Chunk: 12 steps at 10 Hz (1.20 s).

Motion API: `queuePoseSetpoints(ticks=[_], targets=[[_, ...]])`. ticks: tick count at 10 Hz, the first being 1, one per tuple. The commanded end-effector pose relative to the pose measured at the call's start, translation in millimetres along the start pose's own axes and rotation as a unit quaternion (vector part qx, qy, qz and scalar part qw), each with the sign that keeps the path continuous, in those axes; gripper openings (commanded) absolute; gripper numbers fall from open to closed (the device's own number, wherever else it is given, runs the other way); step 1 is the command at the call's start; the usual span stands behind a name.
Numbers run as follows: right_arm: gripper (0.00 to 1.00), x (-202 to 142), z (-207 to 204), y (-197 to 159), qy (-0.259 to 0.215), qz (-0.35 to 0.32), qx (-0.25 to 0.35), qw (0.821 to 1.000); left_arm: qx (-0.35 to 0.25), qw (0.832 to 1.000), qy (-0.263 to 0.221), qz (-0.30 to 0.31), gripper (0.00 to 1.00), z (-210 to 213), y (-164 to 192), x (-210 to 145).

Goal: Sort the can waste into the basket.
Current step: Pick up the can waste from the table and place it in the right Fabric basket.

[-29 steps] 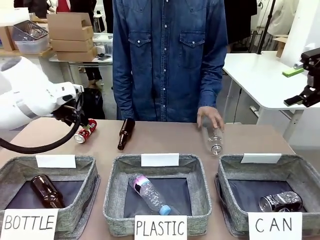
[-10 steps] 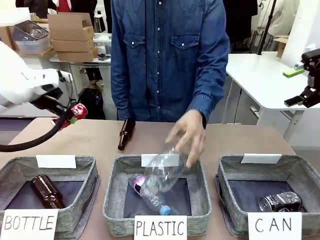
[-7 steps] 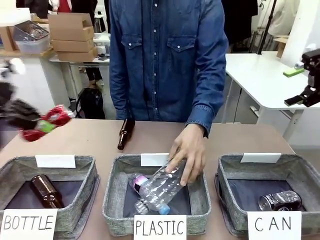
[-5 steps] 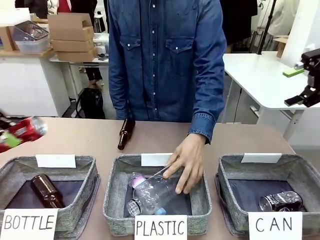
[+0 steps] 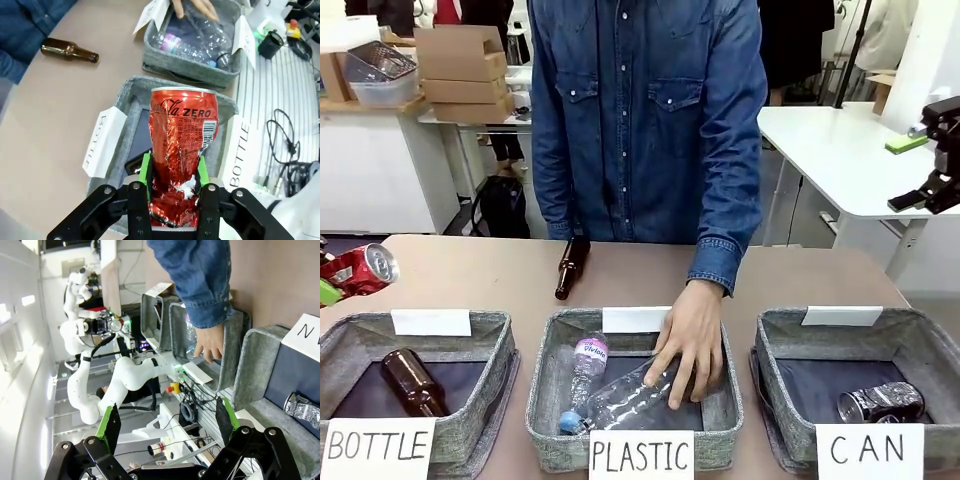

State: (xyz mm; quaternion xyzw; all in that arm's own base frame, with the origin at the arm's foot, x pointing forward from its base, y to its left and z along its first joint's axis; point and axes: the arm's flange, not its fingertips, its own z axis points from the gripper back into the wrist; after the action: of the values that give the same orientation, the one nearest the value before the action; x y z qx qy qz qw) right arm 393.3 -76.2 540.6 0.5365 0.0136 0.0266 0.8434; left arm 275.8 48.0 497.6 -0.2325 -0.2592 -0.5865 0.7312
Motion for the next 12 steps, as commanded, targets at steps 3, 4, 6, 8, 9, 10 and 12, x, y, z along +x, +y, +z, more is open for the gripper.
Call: queuePoseSetpoints(ticks=[3, 4, 6, 8, 9, 10, 12], targets=[[1.0, -1, 2, 0, 0.006, 0.009, -0.002, 1.0, 0.0, 1.0, -0.002, 0.004, 0.39, -2, 2, 0], [1.0, 0, 0, 0, 0.0, 0.0, 0.0, 1.0, -0.033, 0.997, -0.052, -0.045, 0.39, -27, -22, 49], [1.0, -40, 62, 45, -0.033, 0.026, -0.11, 0.993, -0.059, 0.988, -0.059, -0.129, 0.39, -81, -72, 164], [1.0, -93, 138, 46, -0.067, -0.005, -0.196, 0.978, -0.069, 0.989, -0.065, -0.115, 0.39, -141, -96, 260], [1.0, -124, 173, 37, -0.102, -0.019, -0.224, 0.969, -0.088, 0.987, -0.062, -0.121, 0.39, -173, -109, 301], [1.0, -150, 199, 25, -0.143, -0.029, -0.232, 0.962, -0.115, 0.982, -0.055, -0.14, 0.39, -206, -118, 340], [1.0, -184, 213, 0, -0.214, -0.044, -0.21, 0.953, -0.086, 0.982, -0.031, -0.168, 0.39, -276, -122, 420]])
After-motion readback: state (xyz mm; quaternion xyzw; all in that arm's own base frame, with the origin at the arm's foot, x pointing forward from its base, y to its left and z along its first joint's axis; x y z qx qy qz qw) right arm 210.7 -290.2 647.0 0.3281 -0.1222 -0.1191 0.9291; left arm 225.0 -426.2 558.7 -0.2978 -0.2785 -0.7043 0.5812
